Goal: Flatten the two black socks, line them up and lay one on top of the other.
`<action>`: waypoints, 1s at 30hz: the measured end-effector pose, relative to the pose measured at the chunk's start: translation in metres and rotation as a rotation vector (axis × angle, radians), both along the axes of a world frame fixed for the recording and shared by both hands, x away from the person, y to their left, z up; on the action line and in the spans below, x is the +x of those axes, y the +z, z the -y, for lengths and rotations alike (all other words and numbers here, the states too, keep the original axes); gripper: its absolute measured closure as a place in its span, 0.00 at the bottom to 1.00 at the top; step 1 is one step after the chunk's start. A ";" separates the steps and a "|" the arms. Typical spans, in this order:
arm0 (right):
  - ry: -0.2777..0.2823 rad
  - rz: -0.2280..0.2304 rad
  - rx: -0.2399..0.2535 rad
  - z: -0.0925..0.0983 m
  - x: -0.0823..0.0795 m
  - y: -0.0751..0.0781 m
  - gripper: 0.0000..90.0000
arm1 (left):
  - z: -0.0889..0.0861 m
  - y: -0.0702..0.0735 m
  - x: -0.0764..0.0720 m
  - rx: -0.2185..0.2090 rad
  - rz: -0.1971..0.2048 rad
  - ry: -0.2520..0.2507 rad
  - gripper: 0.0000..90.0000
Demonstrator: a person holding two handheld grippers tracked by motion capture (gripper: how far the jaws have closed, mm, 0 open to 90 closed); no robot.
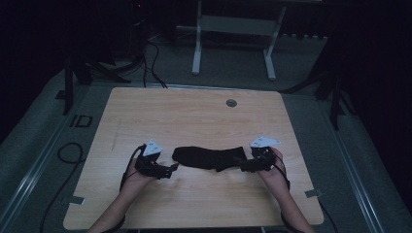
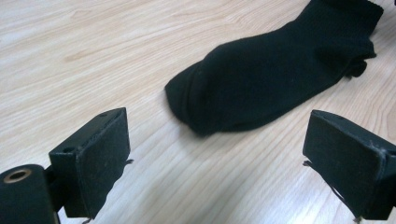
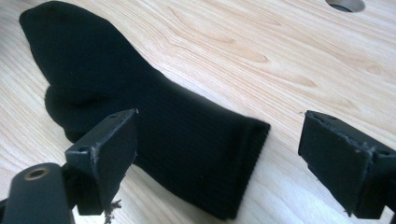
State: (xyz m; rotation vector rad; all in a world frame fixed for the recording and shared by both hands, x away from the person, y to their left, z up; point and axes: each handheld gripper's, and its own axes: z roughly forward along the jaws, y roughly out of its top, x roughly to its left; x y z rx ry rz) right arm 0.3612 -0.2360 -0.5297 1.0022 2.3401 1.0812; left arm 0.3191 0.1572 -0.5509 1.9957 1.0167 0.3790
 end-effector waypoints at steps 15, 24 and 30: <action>-0.072 -0.032 0.015 0.040 -0.015 -0.022 0.13 | -0.025 -0.009 -0.022 -0.034 0.012 0.030 0.09; -0.108 -0.033 0.019 0.057 -0.027 -0.027 0.13 | -0.031 -0.010 -0.035 -0.043 0.020 0.027 0.09; -0.137 -0.035 0.032 0.064 -0.029 -0.029 0.13 | -0.035 -0.011 -0.037 -0.054 0.028 0.044 0.09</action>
